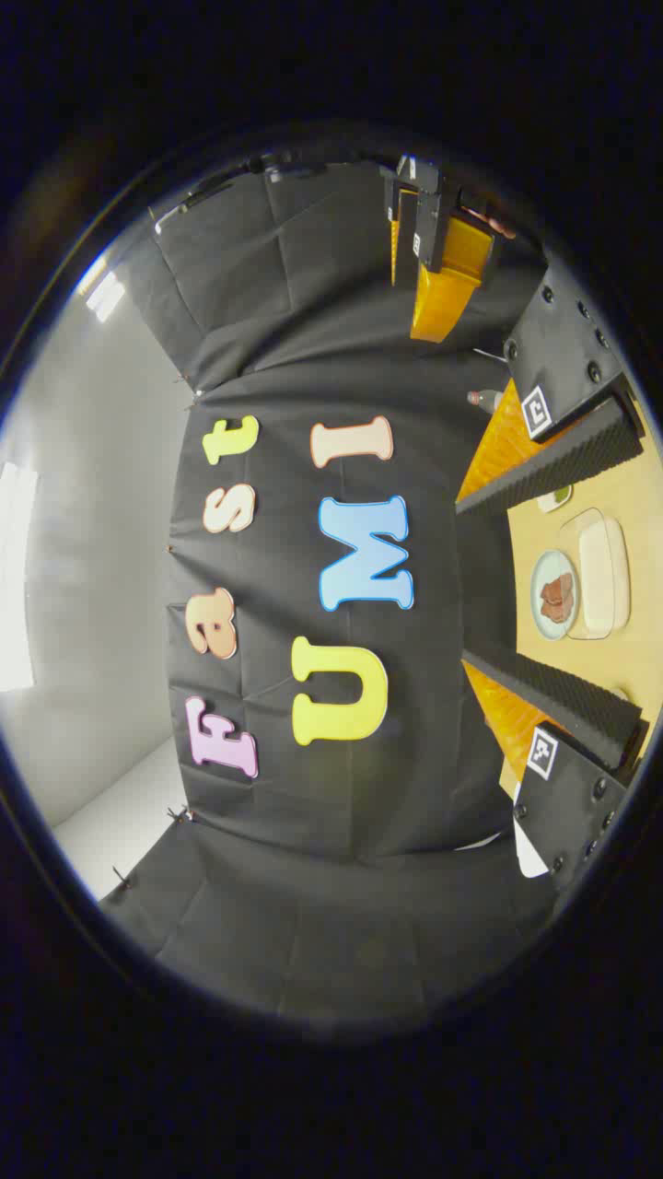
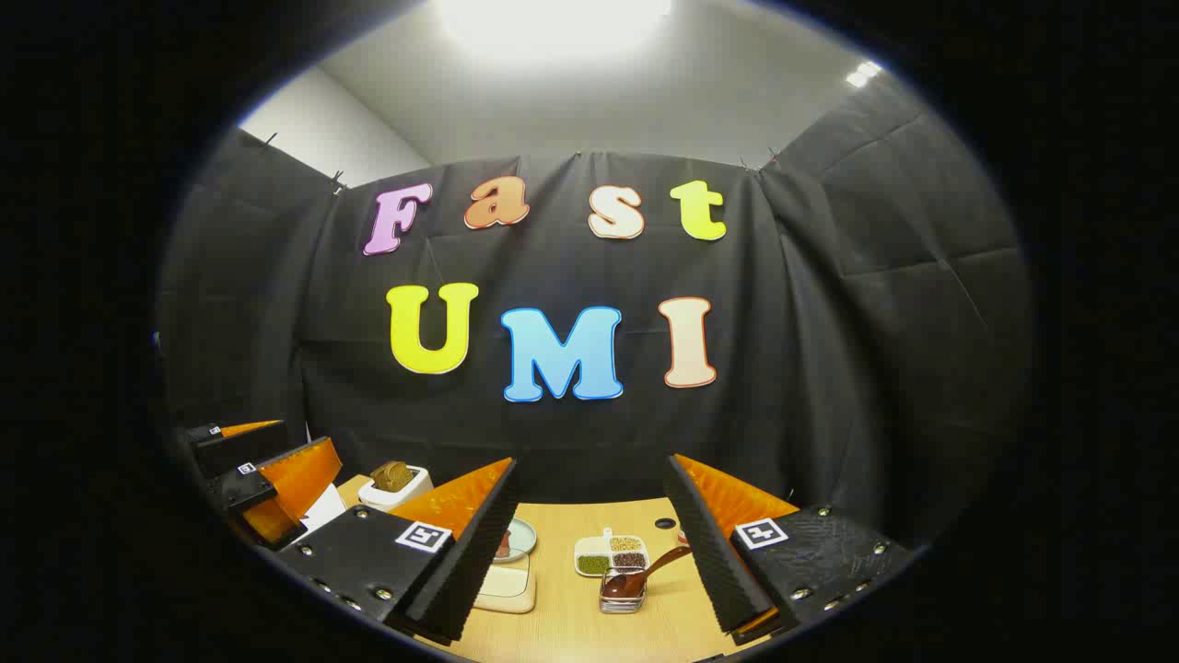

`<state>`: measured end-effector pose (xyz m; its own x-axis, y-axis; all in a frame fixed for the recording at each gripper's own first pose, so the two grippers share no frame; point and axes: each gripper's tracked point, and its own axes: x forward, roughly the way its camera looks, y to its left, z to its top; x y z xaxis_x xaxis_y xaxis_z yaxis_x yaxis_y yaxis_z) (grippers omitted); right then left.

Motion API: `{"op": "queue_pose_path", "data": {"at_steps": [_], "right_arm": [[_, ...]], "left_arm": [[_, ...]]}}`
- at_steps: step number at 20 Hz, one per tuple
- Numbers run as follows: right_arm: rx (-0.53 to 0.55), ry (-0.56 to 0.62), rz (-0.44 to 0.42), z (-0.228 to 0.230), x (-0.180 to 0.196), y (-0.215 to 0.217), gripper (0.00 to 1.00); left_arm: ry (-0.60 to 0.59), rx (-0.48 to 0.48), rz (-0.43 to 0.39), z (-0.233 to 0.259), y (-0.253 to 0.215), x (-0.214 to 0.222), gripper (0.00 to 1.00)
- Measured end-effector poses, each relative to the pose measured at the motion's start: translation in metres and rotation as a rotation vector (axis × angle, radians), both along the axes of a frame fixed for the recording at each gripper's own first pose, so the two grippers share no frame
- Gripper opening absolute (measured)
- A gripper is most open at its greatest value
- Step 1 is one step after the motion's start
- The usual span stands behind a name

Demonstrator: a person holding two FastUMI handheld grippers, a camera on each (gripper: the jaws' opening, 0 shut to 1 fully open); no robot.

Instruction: Close the left gripper, press the button to open the rice cooker; take a wooden spoon from the chopstick holder with the right hand, scoop a spoonful of rice and pour it into the rice cooker, then put the wooden spoon back into the chopstick holder.

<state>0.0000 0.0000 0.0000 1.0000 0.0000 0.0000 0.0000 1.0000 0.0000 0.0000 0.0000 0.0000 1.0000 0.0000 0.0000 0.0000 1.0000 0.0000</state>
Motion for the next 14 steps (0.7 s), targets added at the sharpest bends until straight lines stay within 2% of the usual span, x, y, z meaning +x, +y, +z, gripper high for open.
{"op": "queue_pose_path", "data": {"at_steps": [8, 10, 11, 12, 13, 14], "right_arm": [[0.021, 0.000, 0.002, 0.002, 0.000, 0.009, 0.96], [0.035, -0.012, 0.023, 0.003, 0.003, 0.011, 0.96], [0.032, -0.003, 0.039, -0.001, 0.006, 0.013, 0.96], [0.024, 0.001, 0.049, -0.005, 0.009, 0.015, 0.96], [0.019, 0.001, 0.051, -0.007, 0.010, 0.013, 0.96], [0.021, 0.004, 0.053, -0.008, 0.012, 0.012, 0.96]], "left_arm": [[-0.004, 0.009, 0.001, 0.002, 0.013, -0.008, 0.93], [-0.004, 0.015, 0.022, 0.002, 0.014, -0.006, 0.93], [0.000, 0.016, 0.027, 0.002, 0.012, -0.006, 0.98], [0.000, 0.019, 0.030, 0.003, 0.010, -0.006, 0.93], [-0.007, 0.020, 0.022, 0.004, 0.006, -0.006, 0.98], [-0.011, 0.024, 0.020, 0.005, 0.004, -0.006, 0.95]]}}
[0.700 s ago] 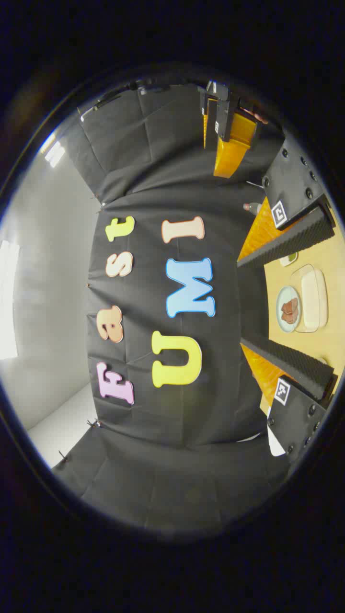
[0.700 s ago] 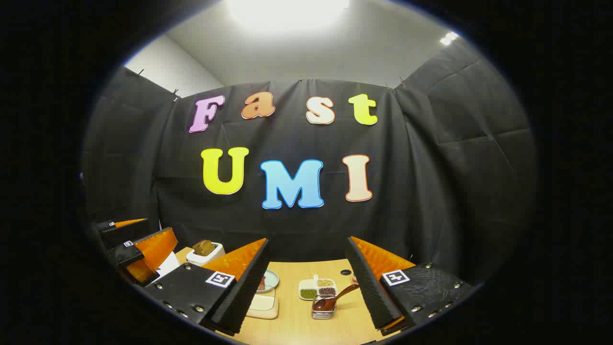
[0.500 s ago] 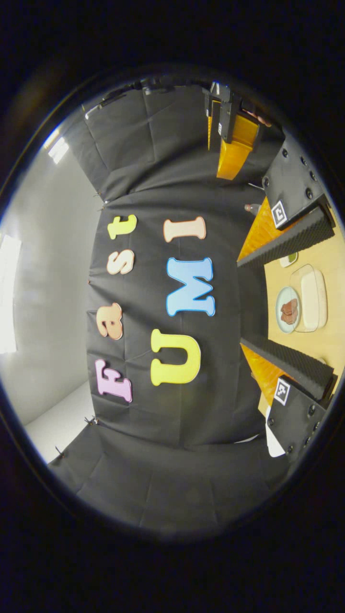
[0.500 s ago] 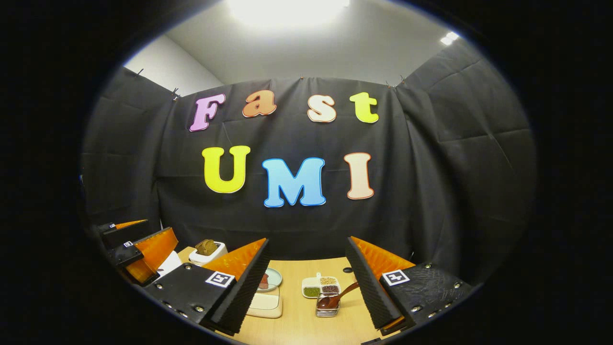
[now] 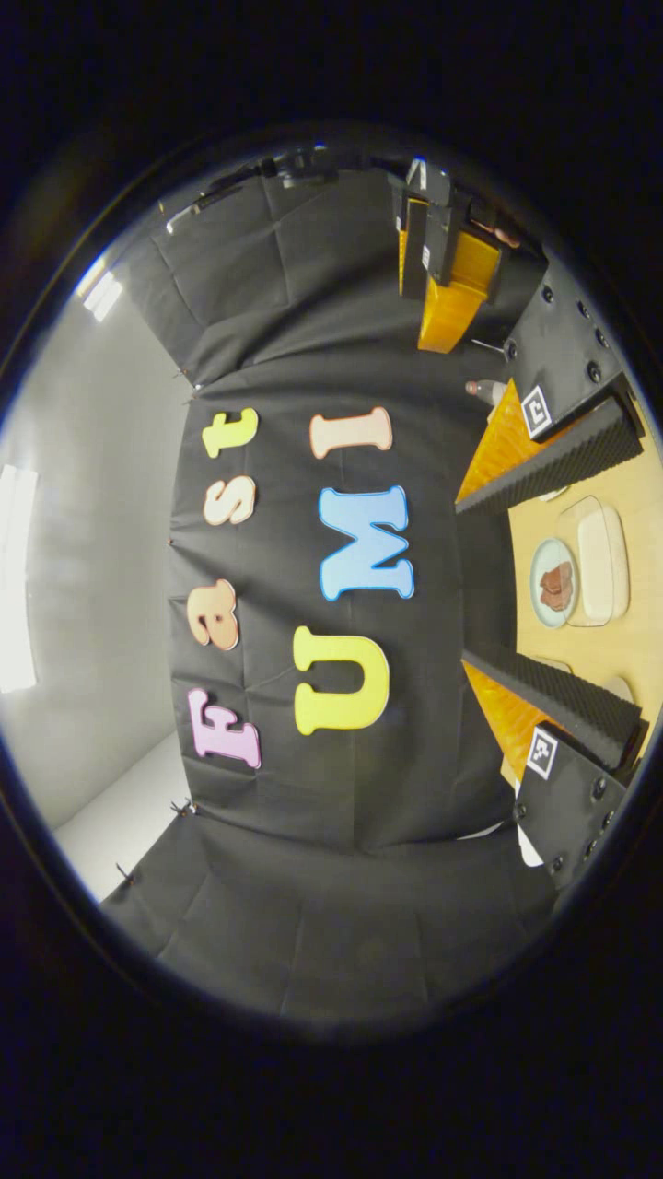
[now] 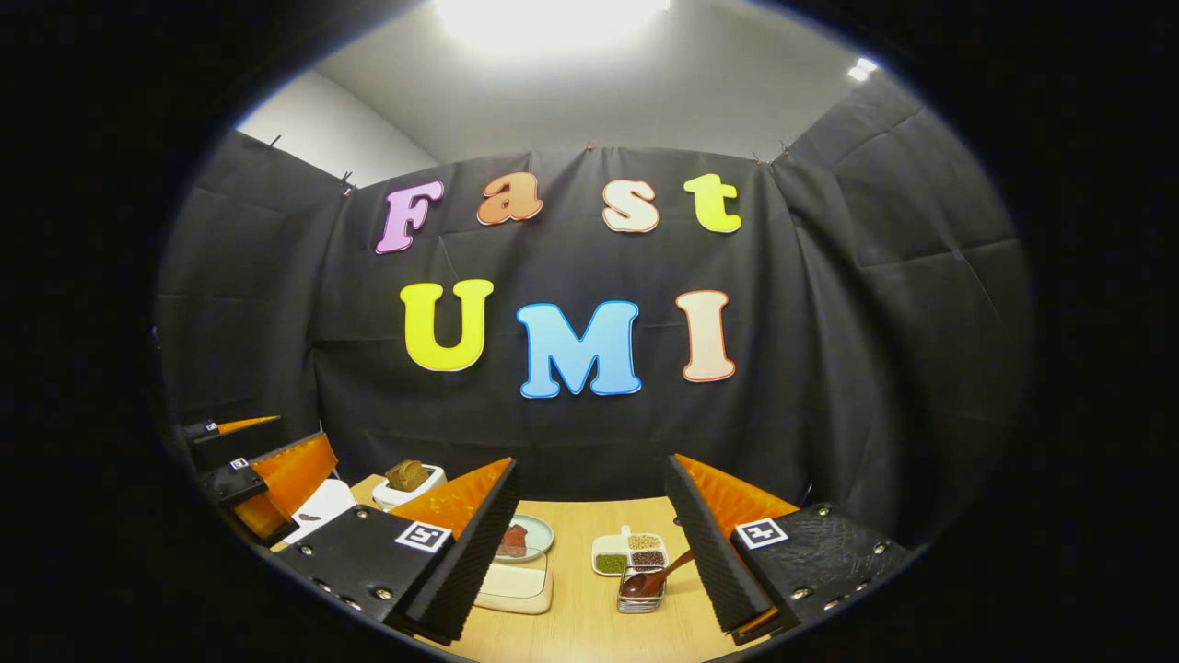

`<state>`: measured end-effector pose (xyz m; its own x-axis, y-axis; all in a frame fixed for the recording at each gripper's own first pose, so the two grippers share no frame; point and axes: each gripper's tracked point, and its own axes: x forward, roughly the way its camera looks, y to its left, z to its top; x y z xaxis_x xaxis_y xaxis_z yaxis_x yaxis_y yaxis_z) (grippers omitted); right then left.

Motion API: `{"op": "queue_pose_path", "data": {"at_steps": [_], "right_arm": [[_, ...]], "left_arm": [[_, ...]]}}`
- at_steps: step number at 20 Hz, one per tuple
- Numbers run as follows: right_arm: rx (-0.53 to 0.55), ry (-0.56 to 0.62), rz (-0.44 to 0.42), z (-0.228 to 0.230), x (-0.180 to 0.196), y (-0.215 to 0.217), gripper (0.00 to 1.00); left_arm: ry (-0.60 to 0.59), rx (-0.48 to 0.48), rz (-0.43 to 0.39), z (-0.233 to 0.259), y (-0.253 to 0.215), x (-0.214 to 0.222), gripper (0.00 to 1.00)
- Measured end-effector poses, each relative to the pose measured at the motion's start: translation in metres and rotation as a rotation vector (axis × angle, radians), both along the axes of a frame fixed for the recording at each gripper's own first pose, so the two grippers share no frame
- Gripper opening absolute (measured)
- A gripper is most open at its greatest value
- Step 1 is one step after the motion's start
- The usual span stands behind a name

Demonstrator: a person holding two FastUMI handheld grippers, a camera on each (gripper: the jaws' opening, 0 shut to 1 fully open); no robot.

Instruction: Close the left gripper, press the button to open the rice cooker; take a wooden spoon from the chopstick holder with the right hand, scoop a spoonful of rice and pour it into the rice cooker, then put the wooden spoon back into the chopstick holder.

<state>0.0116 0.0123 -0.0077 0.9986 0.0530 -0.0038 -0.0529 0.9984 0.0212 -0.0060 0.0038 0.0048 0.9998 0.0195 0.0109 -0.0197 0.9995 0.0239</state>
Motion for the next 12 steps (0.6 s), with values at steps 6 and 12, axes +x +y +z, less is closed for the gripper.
{"op": "queue_pose_path", "data": {"at_steps": [6, 12], "right_arm": [[0.006, 0.001, 0.015, -0.002, 0.002, 0.003, 0.96], [0.014, -0.012, 0.014, 0.000, 0.001, 0.003, 0.96]], "left_arm": [[0.007, -0.005, 0.013, -0.006, 0.005, 0.001, 0.93], [0.029, -0.004, 0.053, -0.019, 0.030, 0.005, 0.93]]}}
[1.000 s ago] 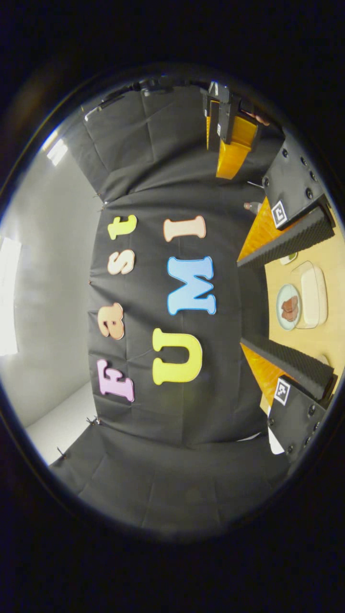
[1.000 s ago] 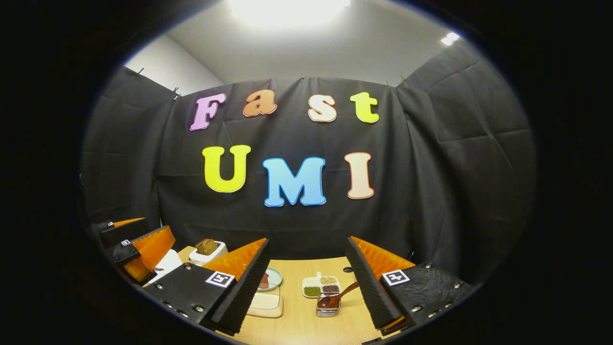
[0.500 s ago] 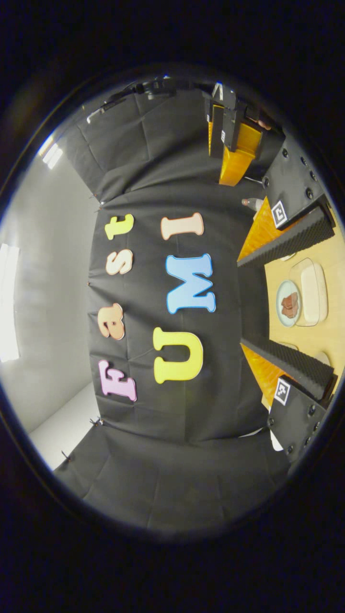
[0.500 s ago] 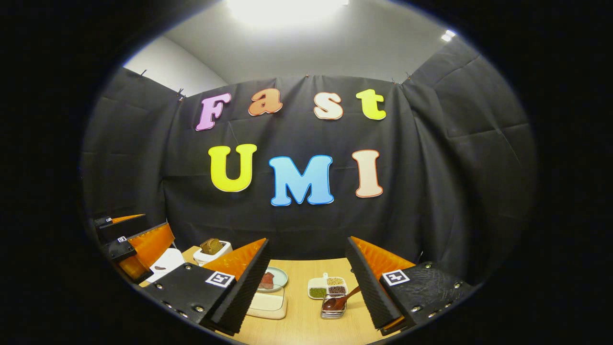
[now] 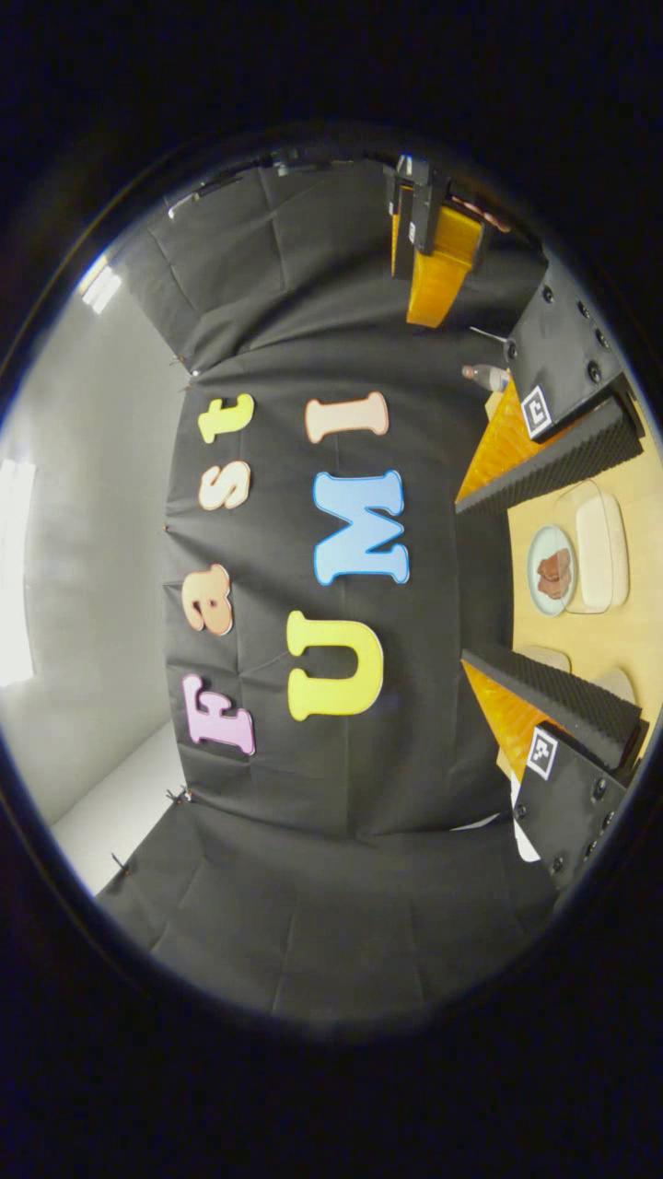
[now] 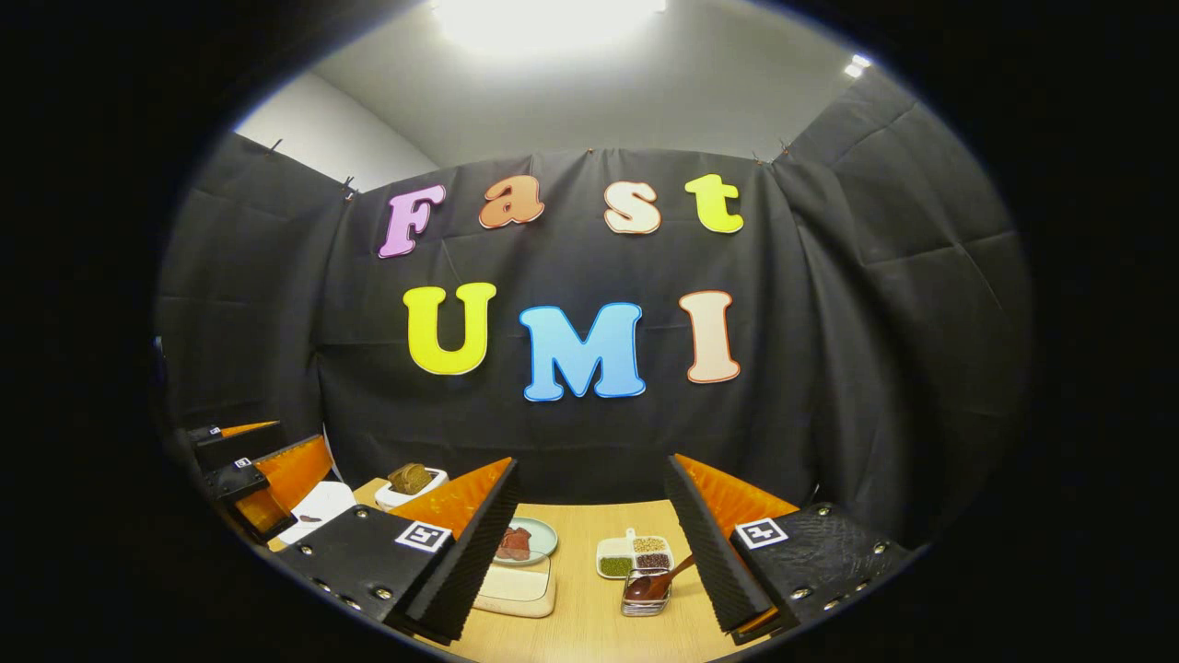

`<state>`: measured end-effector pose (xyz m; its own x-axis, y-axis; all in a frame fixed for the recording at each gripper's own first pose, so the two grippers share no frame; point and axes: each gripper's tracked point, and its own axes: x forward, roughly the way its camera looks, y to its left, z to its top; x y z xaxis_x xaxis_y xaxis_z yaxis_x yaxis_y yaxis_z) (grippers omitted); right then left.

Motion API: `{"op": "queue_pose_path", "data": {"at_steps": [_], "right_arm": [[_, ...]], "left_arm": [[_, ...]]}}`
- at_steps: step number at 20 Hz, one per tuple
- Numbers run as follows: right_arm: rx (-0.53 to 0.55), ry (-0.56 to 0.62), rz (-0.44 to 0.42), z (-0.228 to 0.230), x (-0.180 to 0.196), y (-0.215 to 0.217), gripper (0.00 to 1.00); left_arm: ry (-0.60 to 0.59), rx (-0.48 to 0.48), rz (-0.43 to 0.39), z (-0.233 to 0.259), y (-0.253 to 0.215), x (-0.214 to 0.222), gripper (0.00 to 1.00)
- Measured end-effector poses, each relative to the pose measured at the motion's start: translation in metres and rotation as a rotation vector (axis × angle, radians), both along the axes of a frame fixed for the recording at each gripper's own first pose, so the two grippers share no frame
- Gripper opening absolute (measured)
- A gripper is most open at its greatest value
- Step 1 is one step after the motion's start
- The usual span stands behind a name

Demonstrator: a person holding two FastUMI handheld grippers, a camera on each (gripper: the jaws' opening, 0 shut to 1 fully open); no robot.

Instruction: Close the left gripper, press the button to open the rice cooker; take a wooden spoon from the chopstick holder with the right hand, scoop a spoonful of rice and pour it into the rice cooker, then put the wooden spoon back into the chopstick holder.

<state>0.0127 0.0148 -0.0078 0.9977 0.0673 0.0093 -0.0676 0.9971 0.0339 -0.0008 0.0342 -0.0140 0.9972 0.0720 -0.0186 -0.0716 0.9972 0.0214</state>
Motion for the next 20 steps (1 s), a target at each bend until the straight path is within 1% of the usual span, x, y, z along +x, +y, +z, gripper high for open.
{"op": "queue_pose_path", "data": {"at_steps": [2, 4, 5, 8, 10, 15, 17, 20], "right_arm": [[-0.004, 0.006, 0.000, -0.003, 0.000, -0.001, 0.96], [-0.004, 0.016, 0.001, -0.007, 0.000, -0.002, 0.96], [-0.004, 0.021, 0.002, -0.009, 0.000, -0.003, 0.96], [-0.004, 0.032, 0.006, -0.012, 0.001, -0.005, 0.96], [-0.009, 0.037, 0.007, -0.016, 0.001, -0.005, 0.96], [-0.027, 0.066, 0.021, -0.029, 0.002, -0.003, 0.96], [-0.031, 0.079, 0.028, -0.033, 0.002, -0.001, 0.96], [-0.043, 0.093, 0.032, -0.038, 0.004, -0.001, 0.96]], "left_arm": [[0.025, 0.028, 0.020, -0.009, 0.014, 0.003, 0.92], [0.051, 0.040, 0.013, -0.017, 0.018, 0.004, 0.67], [0.073, 0.027, 0.006, -0.027, 0.021, 0.005, 0.65], [0.153, -0.030, 0.013, -0.056, 0.040, 0.010, 0.15], [0.220, -0.065, 0.037, -0.076, 0.065, 0.006, 0.08], [0.346, -0.066, 0.131, -0.124, 0.145, 0.010, 0.08], [0.399, -0.103, 0.154, -0.145, 0.173, 0.010, 0.08], [0.441, -0.196, 0.201, -0.169, 0.214, 0.009, 0.09]]}}
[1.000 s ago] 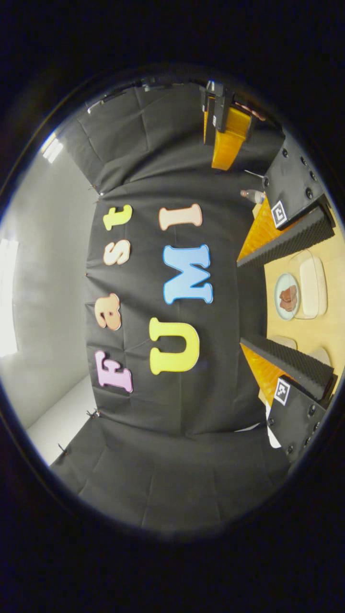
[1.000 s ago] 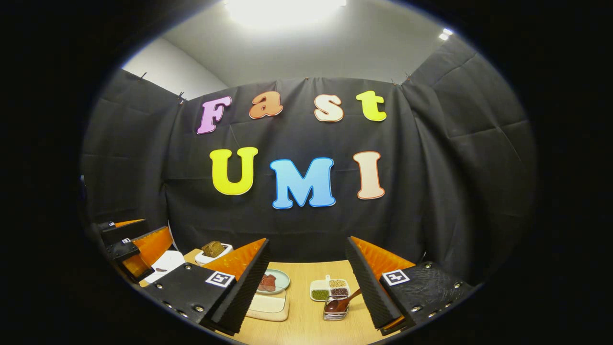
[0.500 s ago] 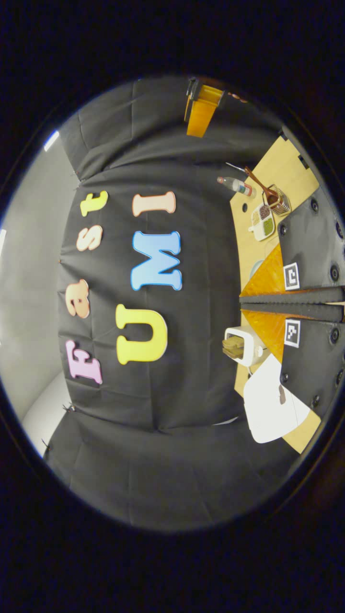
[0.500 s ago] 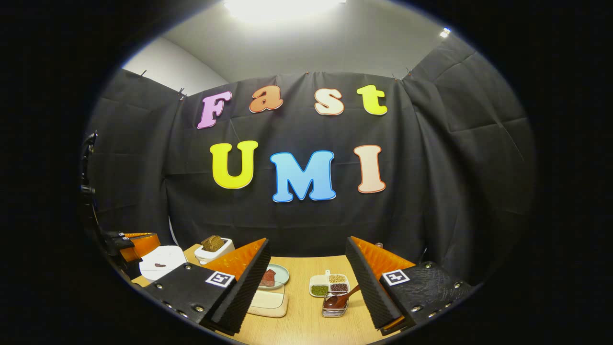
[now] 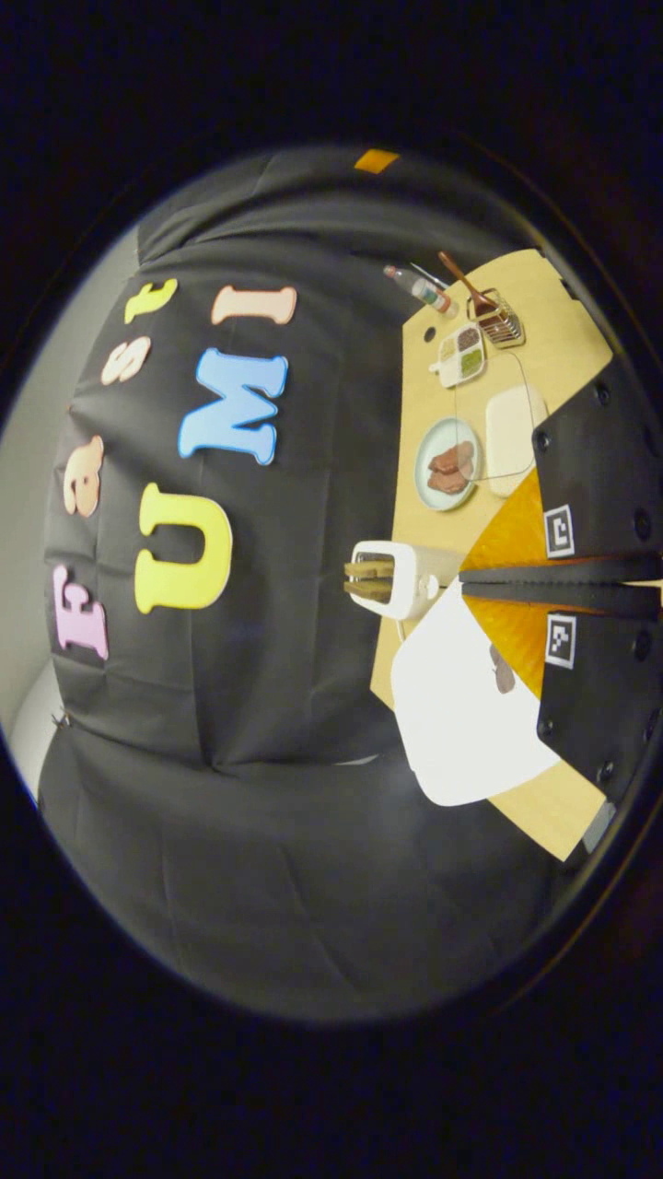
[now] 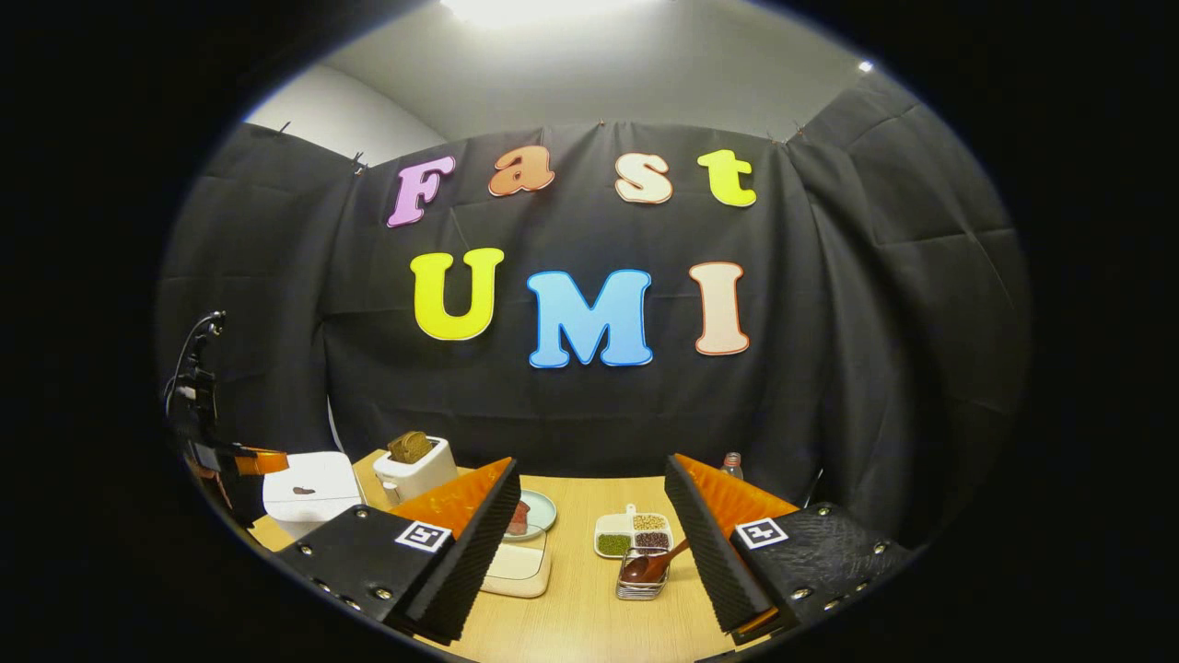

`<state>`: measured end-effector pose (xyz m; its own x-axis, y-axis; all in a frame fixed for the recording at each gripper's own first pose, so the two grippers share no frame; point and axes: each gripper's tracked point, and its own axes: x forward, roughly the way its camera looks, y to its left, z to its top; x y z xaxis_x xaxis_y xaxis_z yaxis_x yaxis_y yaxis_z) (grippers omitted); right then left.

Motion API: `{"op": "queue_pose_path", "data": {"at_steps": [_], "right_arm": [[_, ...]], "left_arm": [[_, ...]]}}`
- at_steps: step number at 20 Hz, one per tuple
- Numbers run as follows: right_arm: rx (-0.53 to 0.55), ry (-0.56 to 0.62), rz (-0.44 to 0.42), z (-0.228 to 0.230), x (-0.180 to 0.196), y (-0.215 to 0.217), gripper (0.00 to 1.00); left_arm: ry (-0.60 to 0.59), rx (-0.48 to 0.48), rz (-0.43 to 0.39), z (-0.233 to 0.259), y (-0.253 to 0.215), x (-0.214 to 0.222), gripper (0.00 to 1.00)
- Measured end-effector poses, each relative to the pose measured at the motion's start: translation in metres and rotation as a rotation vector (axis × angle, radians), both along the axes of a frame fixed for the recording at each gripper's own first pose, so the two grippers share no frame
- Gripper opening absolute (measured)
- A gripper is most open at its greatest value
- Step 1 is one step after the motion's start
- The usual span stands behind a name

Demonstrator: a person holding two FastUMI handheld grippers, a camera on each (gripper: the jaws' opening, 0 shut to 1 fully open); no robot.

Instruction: Close the left gripper, press the button to open the rice cooker; take a wooden spoon from the chopstick holder with the right hand, scoop a spoonful of rice and pour it into the rice cooker, then put the wooden spoon back into the chopstick holder.

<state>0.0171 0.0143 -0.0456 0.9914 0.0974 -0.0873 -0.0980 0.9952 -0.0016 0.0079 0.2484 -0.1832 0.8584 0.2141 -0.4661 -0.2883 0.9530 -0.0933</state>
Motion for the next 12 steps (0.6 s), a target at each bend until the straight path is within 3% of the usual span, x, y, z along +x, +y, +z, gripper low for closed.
{"op": "queue_pose_path", "data": {"at_steps": [5, 12], "right_arm": [[0.006, 0.014, -0.001, -0.004, 0.004, 0.000, 0.96], [-0.018, 0.027, -0.009, -0.009, 0.004, -0.003, 0.96]], "left_arm": [[0.089, -0.002, 0.044, -0.036, 0.047, 0.004, 0.08], [0.187, 0.012, 0.013, -0.082, 0.044, 0.018, 0.08]]}}
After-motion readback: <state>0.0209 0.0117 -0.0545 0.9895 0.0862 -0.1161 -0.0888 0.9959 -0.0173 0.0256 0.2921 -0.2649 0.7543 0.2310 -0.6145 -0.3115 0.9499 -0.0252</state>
